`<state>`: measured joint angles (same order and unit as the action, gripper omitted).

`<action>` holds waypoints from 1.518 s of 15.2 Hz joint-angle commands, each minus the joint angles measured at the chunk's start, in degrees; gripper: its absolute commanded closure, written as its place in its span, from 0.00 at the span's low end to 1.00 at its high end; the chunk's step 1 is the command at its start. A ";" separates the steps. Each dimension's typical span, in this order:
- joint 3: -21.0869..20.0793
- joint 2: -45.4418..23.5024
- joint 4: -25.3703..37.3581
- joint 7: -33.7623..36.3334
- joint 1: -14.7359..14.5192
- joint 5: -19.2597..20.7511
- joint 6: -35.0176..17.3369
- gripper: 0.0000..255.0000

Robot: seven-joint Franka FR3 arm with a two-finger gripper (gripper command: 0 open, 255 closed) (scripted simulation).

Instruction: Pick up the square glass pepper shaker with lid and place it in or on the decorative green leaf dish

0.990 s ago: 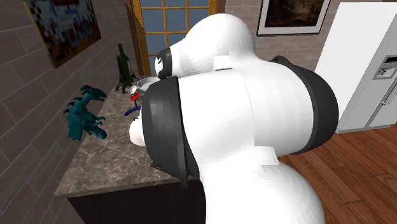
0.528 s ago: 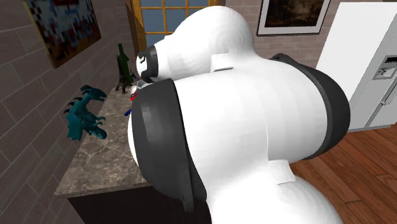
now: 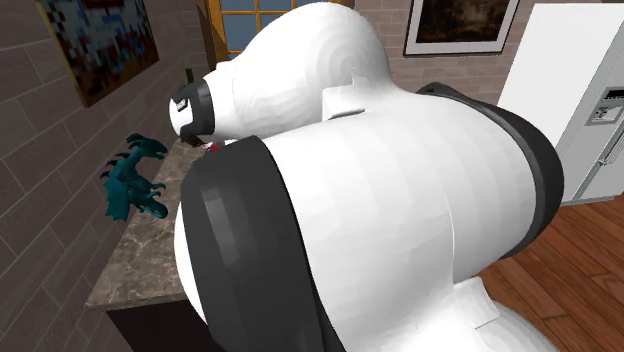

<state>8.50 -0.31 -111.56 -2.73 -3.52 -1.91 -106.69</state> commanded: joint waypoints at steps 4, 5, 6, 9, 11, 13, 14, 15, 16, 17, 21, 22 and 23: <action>-0.12 -0.89 -2.70 0.12 -0.12 -0.20 -3.60 1.00; -0.12 -1.11 -3.22 0.07 -0.12 -0.25 -4.34 1.00; -0.12 -1.34 -3.73 0.02 -0.11 -0.29 -5.08 1.00; -0.12 -2.12 -5.18 -0.14 -0.10 -0.45 -7.29 1.00; -0.12 -2.69 -6.09 -0.26 -0.09 -0.57 -8.75 1.00; -0.13 -3.30 -6.94 -0.39 -0.08 -0.70 -10.22 1.00; -0.13 -3.42 -7.12 -0.41 -0.08 -0.73 -10.51 1.00; -0.14 -3.43 -7.11 -0.41 -0.07 -0.73 -10.51 1.00; -0.14 -3.43 -7.11 -0.41 -0.07 -0.73 -10.51 1.00; -0.15 -3.43 -7.11 -0.41 -0.06 -0.73 -10.51 1.00; -0.17 -3.43 -7.11 -0.41 -0.04 -0.73 -10.51 1.00; -0.18 -3.41 -7.07 -0.39 -0.05 -0.73 -10.45 0.00; -0.16 -3.36 -7.03 -0.41 -0.03 -0.71 -10.36 0.00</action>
<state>8.30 -3.66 -118.53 -3.11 -3.59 -2.66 -117.08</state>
